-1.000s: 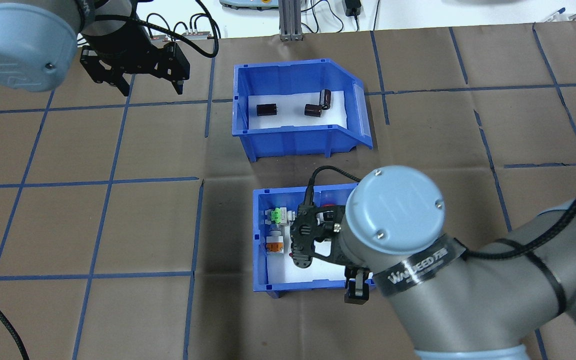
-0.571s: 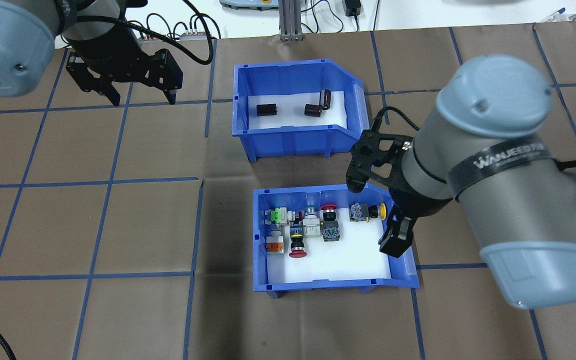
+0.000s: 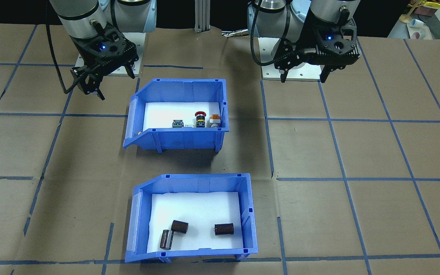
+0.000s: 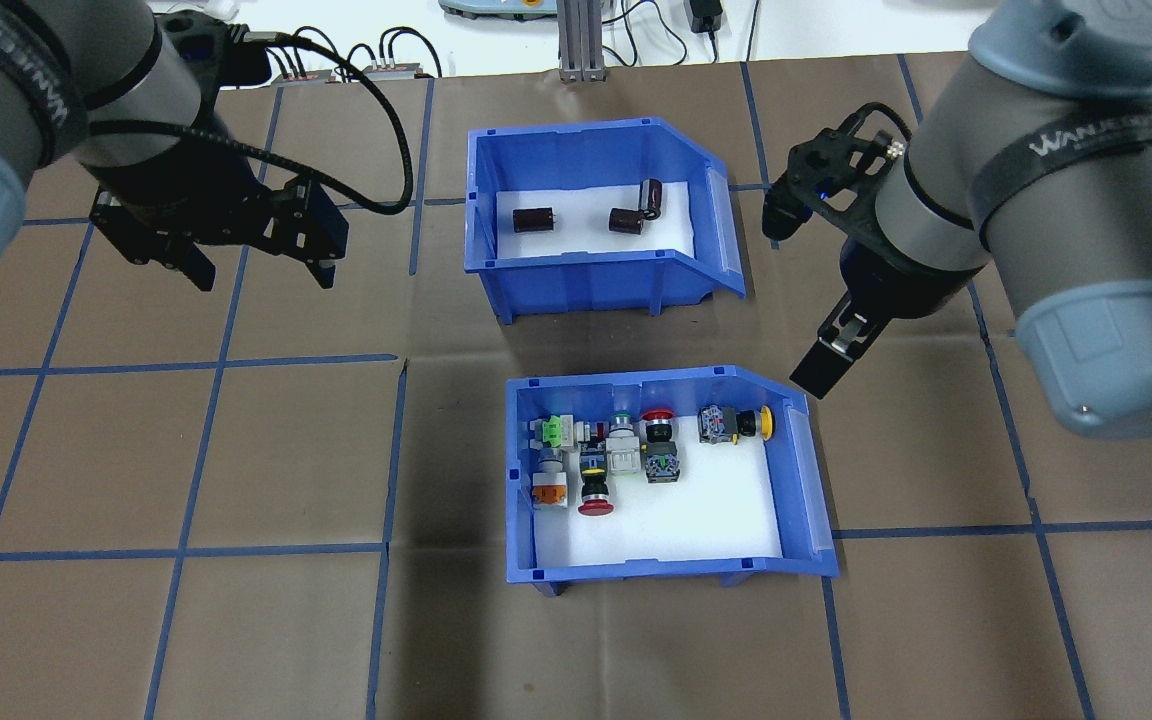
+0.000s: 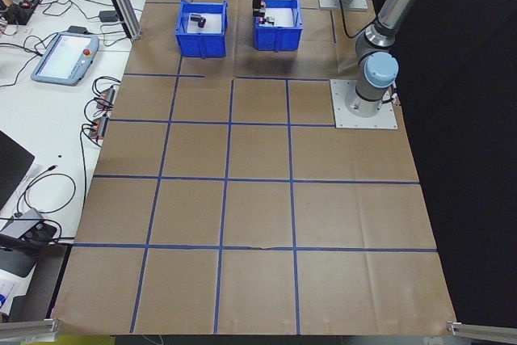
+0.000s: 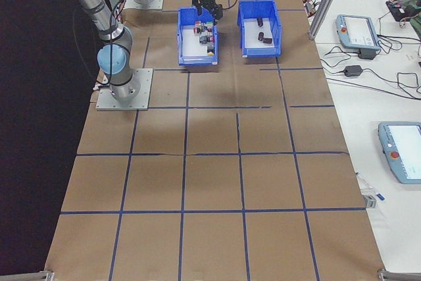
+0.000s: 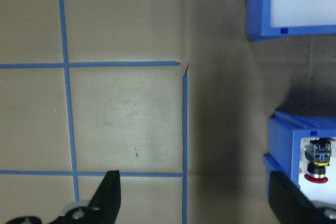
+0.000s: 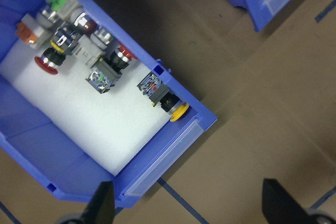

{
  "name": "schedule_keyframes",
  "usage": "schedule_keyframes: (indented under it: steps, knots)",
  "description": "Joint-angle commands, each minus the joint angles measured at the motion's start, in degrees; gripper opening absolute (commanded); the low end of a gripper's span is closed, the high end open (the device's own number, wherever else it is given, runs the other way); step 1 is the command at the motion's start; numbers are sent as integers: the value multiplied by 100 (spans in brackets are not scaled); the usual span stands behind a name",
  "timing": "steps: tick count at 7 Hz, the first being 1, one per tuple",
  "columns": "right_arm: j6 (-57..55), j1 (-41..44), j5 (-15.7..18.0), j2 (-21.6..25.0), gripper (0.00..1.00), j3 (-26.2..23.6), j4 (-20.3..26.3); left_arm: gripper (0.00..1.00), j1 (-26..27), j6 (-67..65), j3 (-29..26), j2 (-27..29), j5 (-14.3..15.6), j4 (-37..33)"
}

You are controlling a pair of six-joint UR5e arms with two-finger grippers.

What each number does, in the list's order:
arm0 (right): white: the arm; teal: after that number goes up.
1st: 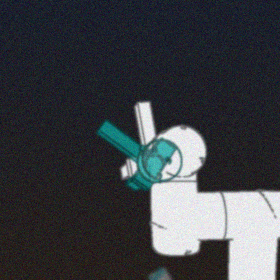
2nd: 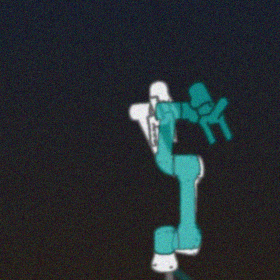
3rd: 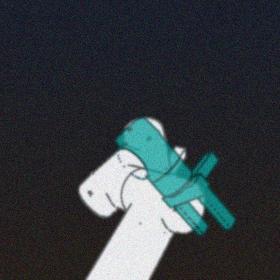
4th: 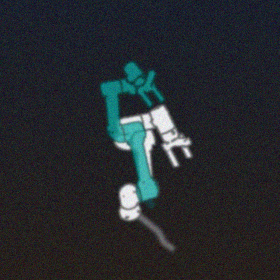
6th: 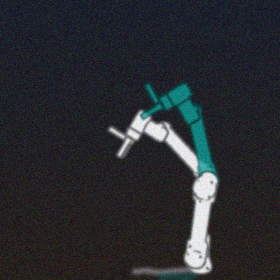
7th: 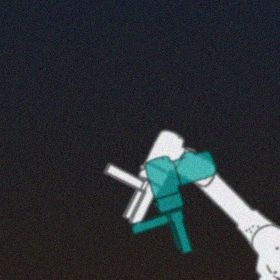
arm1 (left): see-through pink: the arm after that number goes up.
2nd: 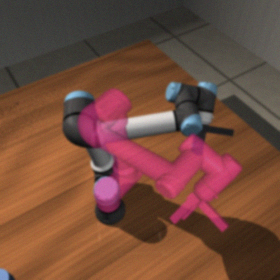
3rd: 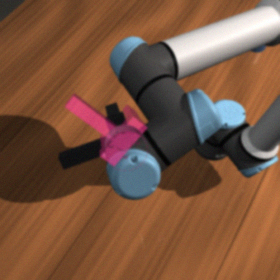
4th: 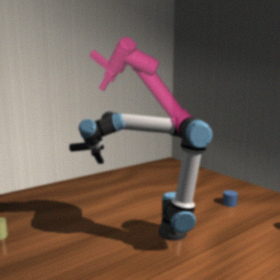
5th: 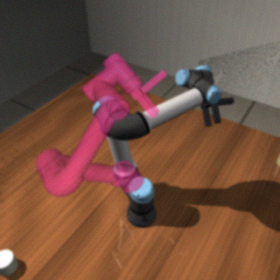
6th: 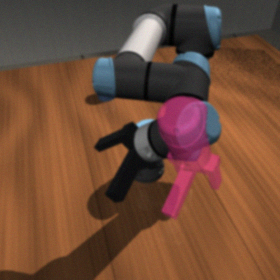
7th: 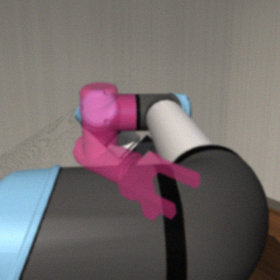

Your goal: Place battery box in front

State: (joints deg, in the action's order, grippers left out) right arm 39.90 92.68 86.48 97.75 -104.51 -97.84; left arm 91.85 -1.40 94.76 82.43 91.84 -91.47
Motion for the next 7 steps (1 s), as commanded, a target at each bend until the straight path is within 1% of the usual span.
schedule_keyframes:
  steps: [1,3,4,5,6,7]
  knots:
    - [-1775,-31,9,-596,100,499,11,99,8,-1,245,-254,-122,6]
    - [-3157,-57,9,-1010,100,948,81,99,-1,-1,157,-131,-114,41]
    - [-3721,-75,18,-1073,100,1167,255,99,-10,8,183,-113,-114,128]
    - [-4327,-153,27,-1152,100,1326,274,99,-10,-53,236,-96,-123,233]
    - [-4437,-354,114,-1214,100,1371,301,99,-10,-53,236,-96,-123,243]
    - [-4534,-478,149,-1136,100,1346,397,99,-10,-53,236,-96,-123,243]
